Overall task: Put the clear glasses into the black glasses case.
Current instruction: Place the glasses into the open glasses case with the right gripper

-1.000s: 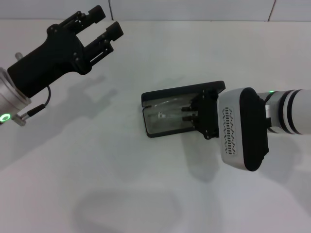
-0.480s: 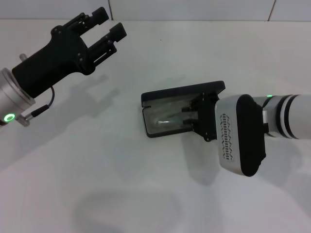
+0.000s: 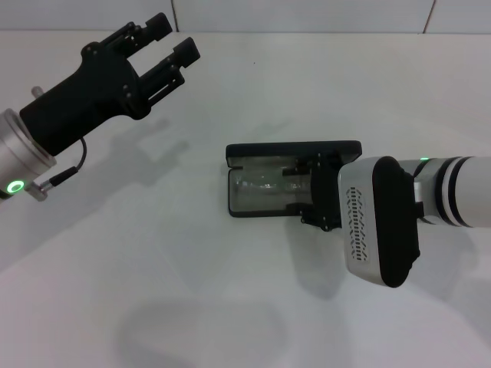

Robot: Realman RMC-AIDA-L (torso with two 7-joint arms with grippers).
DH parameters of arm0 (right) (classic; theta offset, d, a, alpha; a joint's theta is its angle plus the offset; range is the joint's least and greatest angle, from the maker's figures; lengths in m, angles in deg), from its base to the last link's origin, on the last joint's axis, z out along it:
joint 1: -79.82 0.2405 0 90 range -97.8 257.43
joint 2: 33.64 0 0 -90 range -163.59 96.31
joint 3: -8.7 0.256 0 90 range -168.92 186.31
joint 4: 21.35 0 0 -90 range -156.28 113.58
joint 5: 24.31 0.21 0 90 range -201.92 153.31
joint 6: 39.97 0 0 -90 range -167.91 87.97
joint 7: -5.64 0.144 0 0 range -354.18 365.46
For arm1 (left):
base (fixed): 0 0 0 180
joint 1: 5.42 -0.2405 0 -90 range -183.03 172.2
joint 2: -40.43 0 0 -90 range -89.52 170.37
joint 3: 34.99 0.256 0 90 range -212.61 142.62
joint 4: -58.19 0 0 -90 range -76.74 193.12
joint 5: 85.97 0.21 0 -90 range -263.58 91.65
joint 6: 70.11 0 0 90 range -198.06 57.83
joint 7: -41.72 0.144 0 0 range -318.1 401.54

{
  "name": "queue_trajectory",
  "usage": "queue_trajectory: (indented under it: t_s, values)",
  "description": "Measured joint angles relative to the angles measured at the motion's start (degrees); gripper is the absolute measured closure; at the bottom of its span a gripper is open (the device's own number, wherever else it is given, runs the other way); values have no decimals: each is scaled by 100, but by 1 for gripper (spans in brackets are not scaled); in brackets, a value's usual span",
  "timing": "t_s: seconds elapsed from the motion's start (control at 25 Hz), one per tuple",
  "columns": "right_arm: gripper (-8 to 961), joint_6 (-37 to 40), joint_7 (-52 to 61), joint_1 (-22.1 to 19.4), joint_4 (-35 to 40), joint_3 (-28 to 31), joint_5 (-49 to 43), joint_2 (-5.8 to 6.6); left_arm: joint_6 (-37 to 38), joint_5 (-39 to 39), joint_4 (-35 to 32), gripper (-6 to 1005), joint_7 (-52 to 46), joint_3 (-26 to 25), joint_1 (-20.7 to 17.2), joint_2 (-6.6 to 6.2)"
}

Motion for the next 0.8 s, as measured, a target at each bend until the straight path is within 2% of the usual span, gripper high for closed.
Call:
queue_trajectory:
  t_s: [0.16,0.6,0.8]
  values:
    - [433,209,1,-29,97,29,1,2,-47,0,1,400,0,0,-25,-8]
    - [438,825,182,-33,312,494,-2,20,-223,5,-1,400,0,0,14,-9]
    - [471,1131,281,1,358,700,40,20,-233,7,-2,400,0,0,61,-9]
